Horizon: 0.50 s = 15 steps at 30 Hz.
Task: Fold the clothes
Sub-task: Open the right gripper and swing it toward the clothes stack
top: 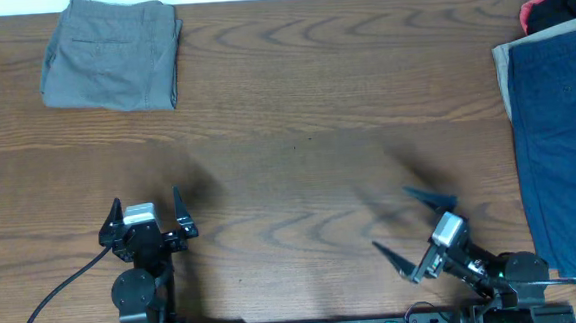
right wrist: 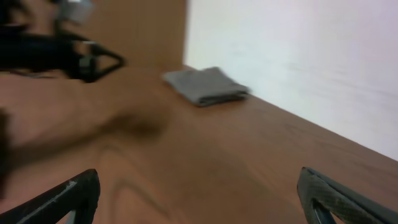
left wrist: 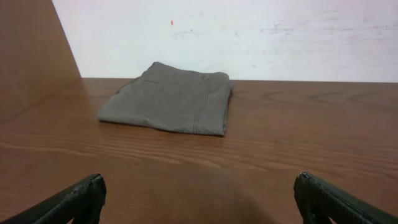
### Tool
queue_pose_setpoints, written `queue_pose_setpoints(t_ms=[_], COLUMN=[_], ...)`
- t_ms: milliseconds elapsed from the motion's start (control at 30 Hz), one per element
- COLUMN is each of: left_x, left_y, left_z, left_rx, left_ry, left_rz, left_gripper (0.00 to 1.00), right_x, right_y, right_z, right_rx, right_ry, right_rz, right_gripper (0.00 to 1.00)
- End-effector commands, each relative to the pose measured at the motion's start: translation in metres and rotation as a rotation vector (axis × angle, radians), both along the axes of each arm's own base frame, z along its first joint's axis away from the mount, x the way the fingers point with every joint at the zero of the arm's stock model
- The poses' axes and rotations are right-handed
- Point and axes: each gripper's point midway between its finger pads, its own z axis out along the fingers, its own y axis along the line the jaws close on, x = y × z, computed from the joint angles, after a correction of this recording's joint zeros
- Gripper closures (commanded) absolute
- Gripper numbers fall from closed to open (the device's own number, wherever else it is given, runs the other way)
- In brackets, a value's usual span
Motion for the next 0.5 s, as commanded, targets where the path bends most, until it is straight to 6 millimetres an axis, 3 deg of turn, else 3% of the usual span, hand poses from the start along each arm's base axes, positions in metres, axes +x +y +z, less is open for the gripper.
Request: queue_pose_setpoints(t_ms=[0,267,467], left_x=[-0.001,-0.001,-0.001], left_y=[0.006,0.006,0.006], left_z=[-0.017,-0.017,-0.017], left_rx=[-0.004,-0.004,-0.004], left_ry=[0.045,0.045,0.045], left_rz=[0.032,0.032,0.032], left_gripper=[0.02,0.02,0.02], right_x=[-0.023,-0.021,-0.004], right_y=[0.015,0.013,0.004], right_z=[-0.001,0.0,0.006], right_rx=[0.0,0.0,0.055], right_ry=[0.004,0.0,0.046], right_rz=[0.155,0.136,0.03], right_gripper=[0.01,0.01,0.01])
